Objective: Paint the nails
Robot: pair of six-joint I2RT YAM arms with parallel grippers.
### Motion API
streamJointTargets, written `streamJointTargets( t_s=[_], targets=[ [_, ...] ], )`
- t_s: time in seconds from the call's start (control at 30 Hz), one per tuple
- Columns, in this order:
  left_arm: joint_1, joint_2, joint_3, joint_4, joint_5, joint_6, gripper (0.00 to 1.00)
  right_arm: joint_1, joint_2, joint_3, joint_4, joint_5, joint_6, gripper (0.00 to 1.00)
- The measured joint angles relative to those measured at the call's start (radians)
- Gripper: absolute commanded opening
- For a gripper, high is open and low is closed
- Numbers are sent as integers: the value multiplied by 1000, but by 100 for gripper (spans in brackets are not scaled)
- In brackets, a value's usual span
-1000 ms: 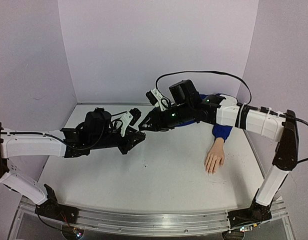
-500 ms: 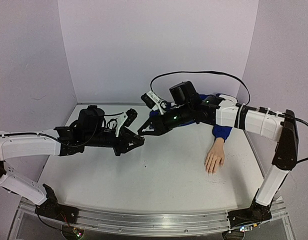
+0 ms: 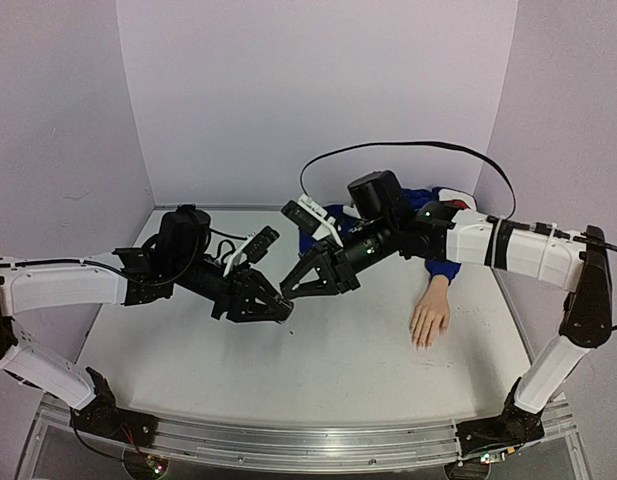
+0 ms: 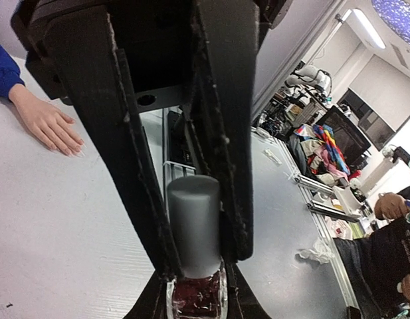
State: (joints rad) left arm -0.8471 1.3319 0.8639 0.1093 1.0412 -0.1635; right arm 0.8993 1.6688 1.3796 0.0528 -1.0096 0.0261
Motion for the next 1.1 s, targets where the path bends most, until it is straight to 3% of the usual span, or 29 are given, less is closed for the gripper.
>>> streamJointTargets(
  t_s=[0.03, 0.13, 0.2, 0.3, 0.53, 0.83, 1.1],
  targets=[
    [1, 1, 0, 4, -20, 8, 0, 0, -5, -3, 0, 19, 5, 29],
    [2, 1, 0, 24, -116, 29, 0, -2, -26, -14, 2, 132, 37, 60],
    [0, -1, -3, 36, -224, 37, 0, -7, -44, -28, 3, 222, 62, 75],
    [-2, -11, -22, 48, -407, 42, 0, -22, -81, -50, 4, 359, 103, 83],
    [-42, -37, -55, 50, -747, 43, 0, -42, -121, -52, 24, 572, 251, 80],
    [-75, -35, -55, 50, -857, 43, 0, -41, -65, 38, 33, 579, 393, 59],
    [-84, -35, -55, 50, -879, 60, 0, -40, 23, 71, 43, 528, 456, 47]
  ],
)
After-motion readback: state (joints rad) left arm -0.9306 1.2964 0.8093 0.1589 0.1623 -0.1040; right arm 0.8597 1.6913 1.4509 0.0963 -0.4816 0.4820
